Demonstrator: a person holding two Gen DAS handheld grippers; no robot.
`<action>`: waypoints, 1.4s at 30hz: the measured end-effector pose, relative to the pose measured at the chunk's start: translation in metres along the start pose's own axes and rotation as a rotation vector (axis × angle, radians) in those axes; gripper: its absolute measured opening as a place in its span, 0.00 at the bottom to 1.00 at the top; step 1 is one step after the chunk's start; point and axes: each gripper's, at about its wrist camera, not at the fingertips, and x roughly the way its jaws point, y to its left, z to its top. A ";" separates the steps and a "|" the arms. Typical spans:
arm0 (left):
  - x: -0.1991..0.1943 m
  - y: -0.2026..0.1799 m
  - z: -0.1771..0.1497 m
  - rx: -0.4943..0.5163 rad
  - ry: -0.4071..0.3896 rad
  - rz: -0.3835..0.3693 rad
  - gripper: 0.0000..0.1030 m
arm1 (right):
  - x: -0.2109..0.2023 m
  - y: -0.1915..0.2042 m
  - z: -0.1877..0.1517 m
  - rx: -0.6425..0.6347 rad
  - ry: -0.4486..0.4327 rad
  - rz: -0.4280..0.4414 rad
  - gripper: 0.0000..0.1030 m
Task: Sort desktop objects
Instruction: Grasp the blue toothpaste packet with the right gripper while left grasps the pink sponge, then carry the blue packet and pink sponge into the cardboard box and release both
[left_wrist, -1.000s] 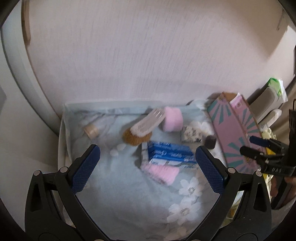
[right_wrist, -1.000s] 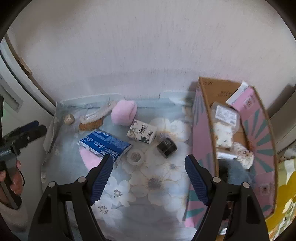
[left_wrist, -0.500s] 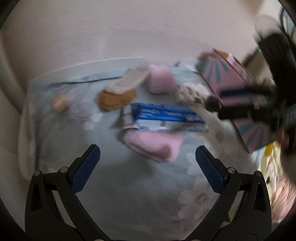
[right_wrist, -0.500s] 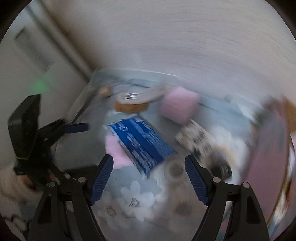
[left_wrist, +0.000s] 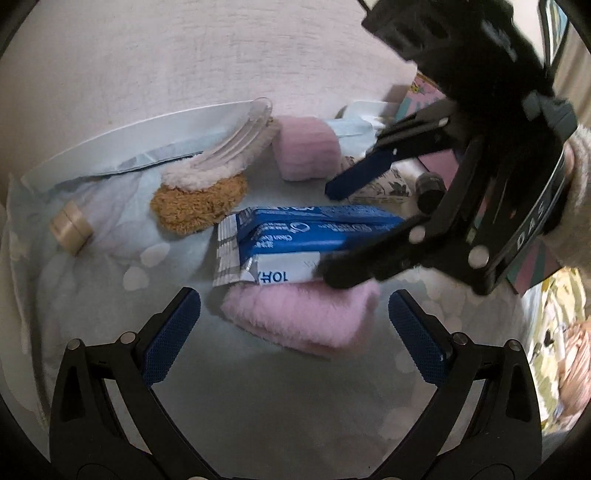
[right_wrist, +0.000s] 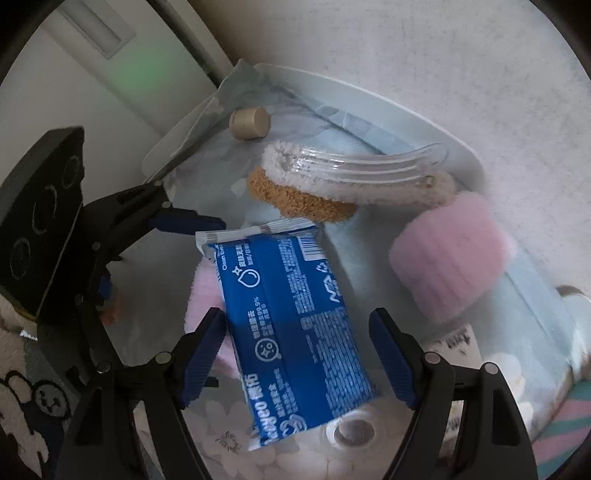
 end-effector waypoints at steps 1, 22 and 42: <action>0.001 0.002 0.001 -0.008 -0.002 -0.008 0.96 | 0.002 -0.001 0.000 -0.005 0.002 0.017 0.74; -0.014 0.000 0.018 -0.021 0.011 -0.028 0.19 | -0.047 0.005 -0.015 0.100 -0.127 -0.016 0.54; -0.096 -0.017 0.067 -0.061 -0.063 0.004 0.17 | -0.179 0.018 -0.066 0.316 -0.284 -0.286 0.54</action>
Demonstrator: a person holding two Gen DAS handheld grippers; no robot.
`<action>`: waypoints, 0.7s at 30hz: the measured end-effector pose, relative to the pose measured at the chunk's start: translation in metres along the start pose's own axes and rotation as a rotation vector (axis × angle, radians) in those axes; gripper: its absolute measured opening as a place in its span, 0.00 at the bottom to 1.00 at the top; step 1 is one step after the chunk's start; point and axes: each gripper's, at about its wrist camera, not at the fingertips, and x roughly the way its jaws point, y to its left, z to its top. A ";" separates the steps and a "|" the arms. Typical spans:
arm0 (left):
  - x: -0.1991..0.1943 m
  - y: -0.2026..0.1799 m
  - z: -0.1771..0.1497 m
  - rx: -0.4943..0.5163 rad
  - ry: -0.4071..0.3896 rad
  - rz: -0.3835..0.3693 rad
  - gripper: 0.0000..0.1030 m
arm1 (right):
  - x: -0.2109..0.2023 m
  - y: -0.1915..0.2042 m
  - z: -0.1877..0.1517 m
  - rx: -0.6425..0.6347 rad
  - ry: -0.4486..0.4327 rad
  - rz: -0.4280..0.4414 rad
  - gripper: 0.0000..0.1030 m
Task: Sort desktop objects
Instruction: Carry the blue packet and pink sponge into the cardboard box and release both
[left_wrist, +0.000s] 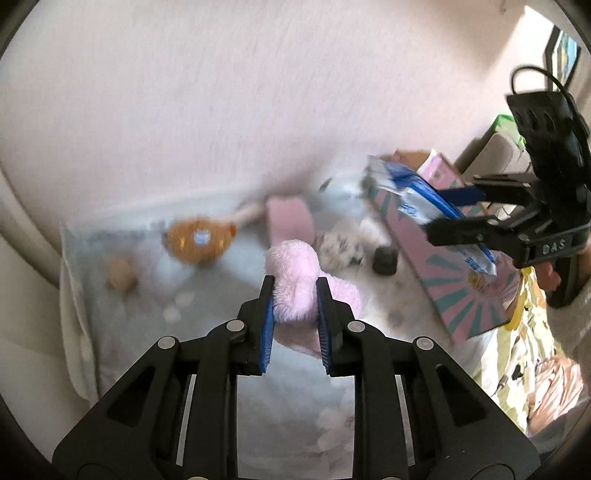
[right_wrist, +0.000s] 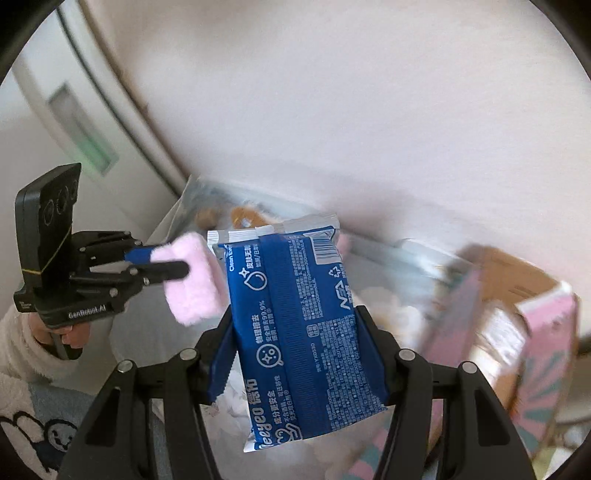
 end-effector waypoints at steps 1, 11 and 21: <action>-0.003 -0.005 0.009 0.015 -0.010 0.004 0.17 | -0.012 -0.005 -0.002 0.012 -0.009 -0.022 0.54; 0.003 -0.065 0.083 0.115 -0.048 -0.090 0.17 | -0.075 -0.065 -0.040 0.172 -0.036 -0.173 0.54; 0.050 -0.163 0.120 0.253 -0.005 -0.226 0.17 | -0.097 -0.113 -0.104 0.376 -0.023 -0.278 0.54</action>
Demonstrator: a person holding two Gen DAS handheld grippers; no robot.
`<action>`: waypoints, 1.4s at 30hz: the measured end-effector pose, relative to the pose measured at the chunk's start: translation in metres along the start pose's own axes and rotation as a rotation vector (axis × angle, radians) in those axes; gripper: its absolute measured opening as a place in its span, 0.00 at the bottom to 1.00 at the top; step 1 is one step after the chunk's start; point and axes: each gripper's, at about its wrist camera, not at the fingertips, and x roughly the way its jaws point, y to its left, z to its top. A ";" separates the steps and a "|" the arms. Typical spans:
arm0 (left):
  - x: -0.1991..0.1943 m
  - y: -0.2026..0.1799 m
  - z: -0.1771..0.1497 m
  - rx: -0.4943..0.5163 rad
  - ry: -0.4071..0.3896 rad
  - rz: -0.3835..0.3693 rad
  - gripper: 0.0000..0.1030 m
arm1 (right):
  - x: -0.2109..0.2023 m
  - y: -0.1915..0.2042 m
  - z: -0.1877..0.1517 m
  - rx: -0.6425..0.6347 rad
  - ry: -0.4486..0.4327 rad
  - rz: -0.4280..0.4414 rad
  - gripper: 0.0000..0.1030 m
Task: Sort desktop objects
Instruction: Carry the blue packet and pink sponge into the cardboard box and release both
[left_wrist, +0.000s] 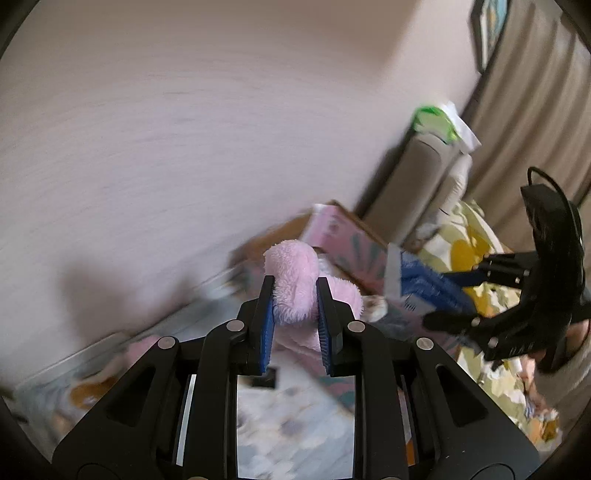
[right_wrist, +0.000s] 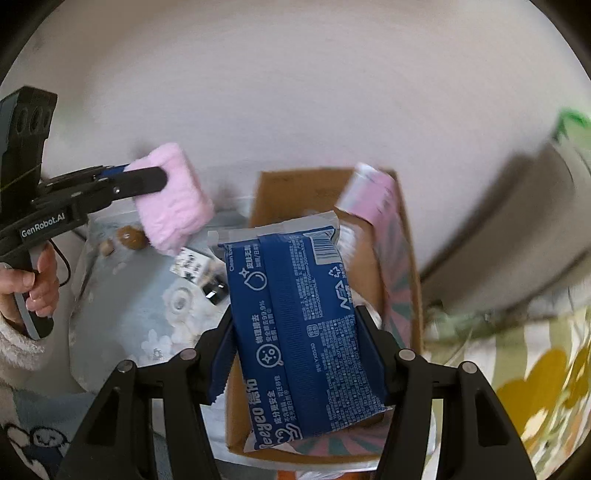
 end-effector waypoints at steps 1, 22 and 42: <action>0.010 -0.007 0.005 0.012 0.013 -0.013 0.17 | 0.001 -0.008 -0.005 0.032 0.001 0.000 0.54; 0.172 -0.060 0.020 0.042 0.267 -0.009 0.30 | 0.042 -0.054 -0.047 0.200 0.078 -0.038 0.76; 0.053 -0.022 0.011 -0.007 0.126 0.133 1.00 | -0.022 0.001 -0.025 0.165 -0.125 -0.171 0.83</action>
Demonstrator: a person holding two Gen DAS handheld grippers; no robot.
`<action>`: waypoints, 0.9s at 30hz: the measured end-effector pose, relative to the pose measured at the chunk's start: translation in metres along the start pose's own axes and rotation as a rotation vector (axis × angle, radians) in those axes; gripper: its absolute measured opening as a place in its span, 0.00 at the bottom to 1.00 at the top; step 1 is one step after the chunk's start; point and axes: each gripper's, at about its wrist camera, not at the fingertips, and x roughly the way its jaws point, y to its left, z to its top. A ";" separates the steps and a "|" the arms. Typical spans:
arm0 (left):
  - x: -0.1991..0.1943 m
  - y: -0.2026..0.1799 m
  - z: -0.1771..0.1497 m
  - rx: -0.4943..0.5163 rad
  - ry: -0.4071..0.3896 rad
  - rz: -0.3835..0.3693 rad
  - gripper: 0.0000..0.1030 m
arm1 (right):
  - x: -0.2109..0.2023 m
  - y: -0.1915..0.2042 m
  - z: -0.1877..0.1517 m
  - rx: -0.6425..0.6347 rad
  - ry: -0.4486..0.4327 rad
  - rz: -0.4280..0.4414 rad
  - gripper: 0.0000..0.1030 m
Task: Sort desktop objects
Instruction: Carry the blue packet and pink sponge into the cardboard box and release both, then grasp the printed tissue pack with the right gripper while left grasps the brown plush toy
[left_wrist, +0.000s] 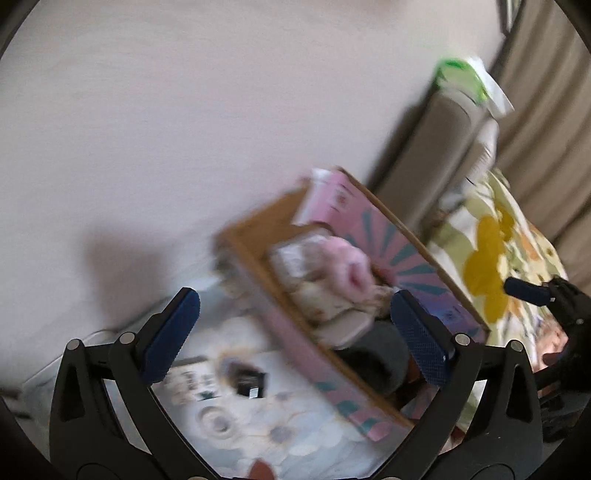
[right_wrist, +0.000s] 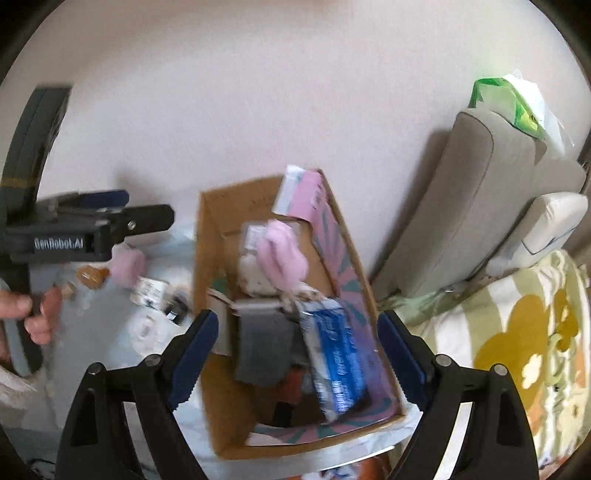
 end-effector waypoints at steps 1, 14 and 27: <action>-0.010 0.006 -0.003 -0.008 -0.027 -0.002 1.00 | -0.001 0.001 0.001 0.023 0.004 0.025 0.83; -0.105 0.074 -0.054 -0.143 -0.257 0.112 1.00 | -0.017 0.079 0.007 -0.111 -0.073 0.153 0.83; -0.154 0.143 -0.105 -0.239 -0.220 0.262 1.00 | -0.015 0.142 0.022 -0.220 -0.135 0.252 0.83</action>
